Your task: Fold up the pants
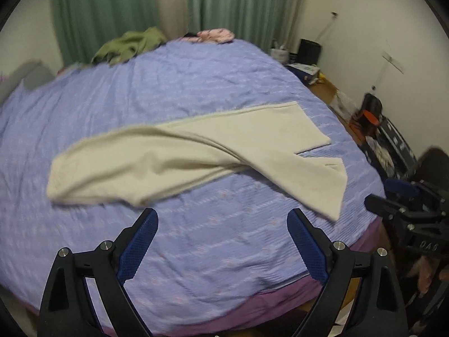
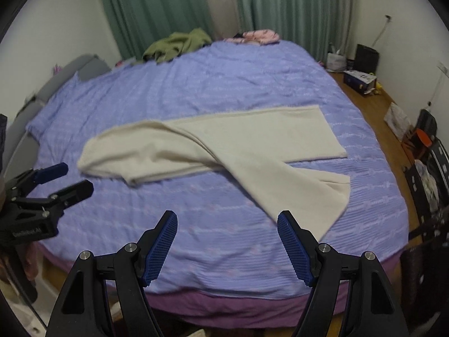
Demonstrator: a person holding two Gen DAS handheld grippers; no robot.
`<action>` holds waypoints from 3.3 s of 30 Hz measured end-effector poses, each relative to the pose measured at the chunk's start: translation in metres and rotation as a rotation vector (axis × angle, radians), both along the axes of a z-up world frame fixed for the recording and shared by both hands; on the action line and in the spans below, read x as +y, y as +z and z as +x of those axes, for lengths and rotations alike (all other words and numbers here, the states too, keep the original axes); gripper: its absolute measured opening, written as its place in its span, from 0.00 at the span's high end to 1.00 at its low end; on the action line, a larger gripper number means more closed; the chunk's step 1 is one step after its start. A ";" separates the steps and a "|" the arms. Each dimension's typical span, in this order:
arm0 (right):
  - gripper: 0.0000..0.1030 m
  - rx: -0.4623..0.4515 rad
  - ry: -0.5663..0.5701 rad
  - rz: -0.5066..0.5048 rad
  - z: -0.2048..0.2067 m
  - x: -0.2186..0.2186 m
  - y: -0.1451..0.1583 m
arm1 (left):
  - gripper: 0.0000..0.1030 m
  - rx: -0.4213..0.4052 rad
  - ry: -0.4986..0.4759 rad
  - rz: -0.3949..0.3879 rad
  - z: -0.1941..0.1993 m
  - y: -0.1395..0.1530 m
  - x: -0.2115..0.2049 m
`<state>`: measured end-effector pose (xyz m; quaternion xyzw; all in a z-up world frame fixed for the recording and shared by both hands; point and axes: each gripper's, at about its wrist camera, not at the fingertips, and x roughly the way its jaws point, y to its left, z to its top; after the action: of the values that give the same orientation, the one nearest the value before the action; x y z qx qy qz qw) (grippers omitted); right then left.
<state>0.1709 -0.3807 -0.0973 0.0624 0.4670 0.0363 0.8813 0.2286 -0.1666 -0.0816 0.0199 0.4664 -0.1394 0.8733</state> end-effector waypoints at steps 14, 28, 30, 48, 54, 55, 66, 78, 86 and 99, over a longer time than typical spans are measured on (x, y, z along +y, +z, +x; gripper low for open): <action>0.28 0.168 0.091 0.062 0.007 -0.120 -0.090 | 0.09 0.175 0.147 0.037 -0.001 -0.087 -0.105; 0.33 0.205 0.256 -0.263 0.024 -0.087 -0.188 | 0.09 0.299 0.072 0.151 0.016 -0.166 -0.139; 0.37 0.215 0.287 -0.331 0.030 -0.079 -0.201 | 0.09 0.302 0.069 0.152 0.019 -0.169 -0.138; 0.92 0.068 0.034 -0.401 0.069 -0.119 -0.115 | 0.09 -0.069 -0.434 0.274 0.095 -0.114 -0.116; 0.92 0.031 -0.068 -0.394 0.084 -0.123 -0.102 | 0.08 -0.093 -0.653 0.280 0.160 -0.110 -0.152; 0.92 0.029 -0.085 -0.387 0.086 -0.125 -0.101 | 0.08 -0.092 -0.683 0.283 0.164 -0.113 -0.156; 0.92 -0.008 -0.177 -0.392 0.096 -0.137 -0.081 | 0.89 0.002 -0.813 0.365 0.200 -0.150 -0.191; 0.92 -0.083 -0.187 -0.401 0.156 -0.165 -0.019 | 0.90 -0.106 -0.678 0.255 0.251 -0.066 -0.186; 0.92 -0.014 -0.089 -0.353 0.277 -0.204 -0.043 | 0.90 -0.022 -0.566 0.283 0.335 -0.094 -0.209; 0.91 0.203 0.040 -0.259 0.441 -0.253 -0.170 | 0.90 0.190 -0.517 0.354 0.439 -0.209 -0.245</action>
<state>0.6115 -0.6339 -0.2677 -0.0578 0.5554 -0.0133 0.8295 0.6679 -0.4116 -0.2904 0.2763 0.5423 -0.2744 0.7445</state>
